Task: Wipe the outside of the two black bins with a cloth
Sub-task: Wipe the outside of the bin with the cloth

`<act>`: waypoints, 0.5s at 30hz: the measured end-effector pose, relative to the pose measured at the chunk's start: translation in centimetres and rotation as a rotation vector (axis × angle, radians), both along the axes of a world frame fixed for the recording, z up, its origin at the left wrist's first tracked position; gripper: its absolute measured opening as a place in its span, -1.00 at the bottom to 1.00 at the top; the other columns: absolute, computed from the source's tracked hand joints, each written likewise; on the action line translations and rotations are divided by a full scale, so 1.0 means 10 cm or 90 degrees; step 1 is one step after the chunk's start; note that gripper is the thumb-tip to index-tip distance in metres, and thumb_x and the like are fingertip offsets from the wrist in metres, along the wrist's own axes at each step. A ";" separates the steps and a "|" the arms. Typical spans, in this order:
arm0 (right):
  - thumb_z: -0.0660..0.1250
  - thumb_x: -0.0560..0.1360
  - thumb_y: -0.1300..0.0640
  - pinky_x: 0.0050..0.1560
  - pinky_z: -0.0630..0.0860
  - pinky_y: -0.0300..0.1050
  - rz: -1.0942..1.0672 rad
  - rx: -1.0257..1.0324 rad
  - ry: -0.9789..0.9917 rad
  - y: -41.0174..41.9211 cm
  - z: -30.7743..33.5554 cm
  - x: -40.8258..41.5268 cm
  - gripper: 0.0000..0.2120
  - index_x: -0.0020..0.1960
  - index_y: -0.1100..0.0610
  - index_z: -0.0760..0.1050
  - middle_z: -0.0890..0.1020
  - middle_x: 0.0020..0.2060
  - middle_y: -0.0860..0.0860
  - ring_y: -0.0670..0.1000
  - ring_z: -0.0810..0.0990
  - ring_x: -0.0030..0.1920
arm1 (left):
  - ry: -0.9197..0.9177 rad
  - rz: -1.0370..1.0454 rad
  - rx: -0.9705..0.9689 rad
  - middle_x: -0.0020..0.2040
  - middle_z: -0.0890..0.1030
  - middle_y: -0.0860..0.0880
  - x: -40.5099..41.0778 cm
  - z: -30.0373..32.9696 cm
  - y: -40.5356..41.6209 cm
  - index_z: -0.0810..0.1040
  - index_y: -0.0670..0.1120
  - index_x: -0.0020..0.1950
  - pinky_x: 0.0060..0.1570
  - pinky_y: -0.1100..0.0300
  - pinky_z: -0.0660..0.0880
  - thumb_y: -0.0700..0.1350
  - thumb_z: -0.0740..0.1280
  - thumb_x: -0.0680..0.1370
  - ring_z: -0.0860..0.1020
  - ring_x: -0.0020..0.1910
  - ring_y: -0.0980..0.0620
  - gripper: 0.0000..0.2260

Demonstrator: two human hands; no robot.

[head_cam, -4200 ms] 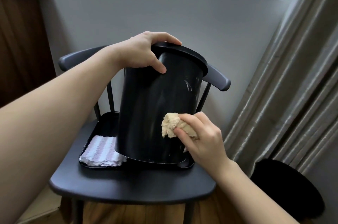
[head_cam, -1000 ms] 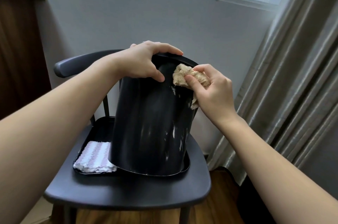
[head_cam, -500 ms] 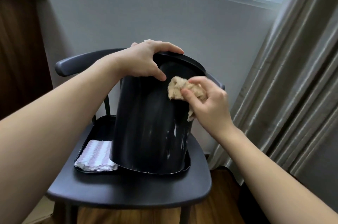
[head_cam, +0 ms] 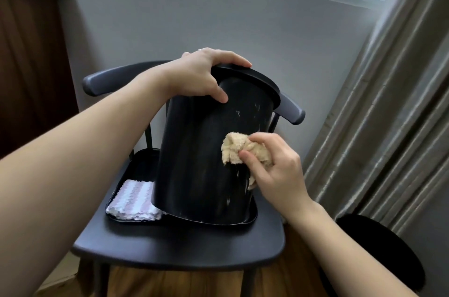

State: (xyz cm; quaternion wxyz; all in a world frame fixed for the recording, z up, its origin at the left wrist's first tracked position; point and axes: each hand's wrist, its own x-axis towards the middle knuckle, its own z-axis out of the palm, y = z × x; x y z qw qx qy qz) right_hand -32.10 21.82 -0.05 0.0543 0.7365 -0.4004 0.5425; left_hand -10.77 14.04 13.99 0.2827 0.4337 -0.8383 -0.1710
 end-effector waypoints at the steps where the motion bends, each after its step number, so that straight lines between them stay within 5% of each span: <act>1: 0.46 0.49 0.06 -0.08 0.55 -0.09 0.020 0.000 0.021 0.04 -0.08 -0.01 -0.76 0.06 0.20 0.61 0.62 -0.11 0.02 -0.01 0.61 -0.13 | 0.003 0.001 0.001 0.33 0.52 0.25 0.00 0.00 -0.01 0.46 0.54 0.25 0.46 -0.09 0.34 -0.07 0.50 0.29 0.37 0.43 -0.13 -0.32; 8: 0.44 0.54 0.00 -0.22 0.56 -0.08 0.113 -0.026 0.208 0.27 -0.52 -0.06 -0.74 0.05 0.20 0.63 0.58 -0.18 0.05 0.02 0.57 -0.24 | 0.017 -0.009 0.008 0.30 0.56 0.23 0.04 -0.01 -0.06 0.47 0.54 0.24 0.43 -0.10 0.38 -0.02 0.49 0.23 0.41 0.41 -0.13 -0.32; 15: 0.39 0.52 -0.03 -0.14 0.55 -0.10 -0.032 -0.034 0.007 0.03 -0.11 0.07 -0.74 0.08 0.15 0.61 0.59 -0.14 -0.02 -0.04 0.58 -0.19 | 0.022 -0.005 0.002 0.27 0.57 0.26 0.05 -0.02 -0.08 0.48 0.55 0.22 0.43 -0.11 0.39 -0.01 0.50 0.22 0.43 0.39 -0.13 -0.33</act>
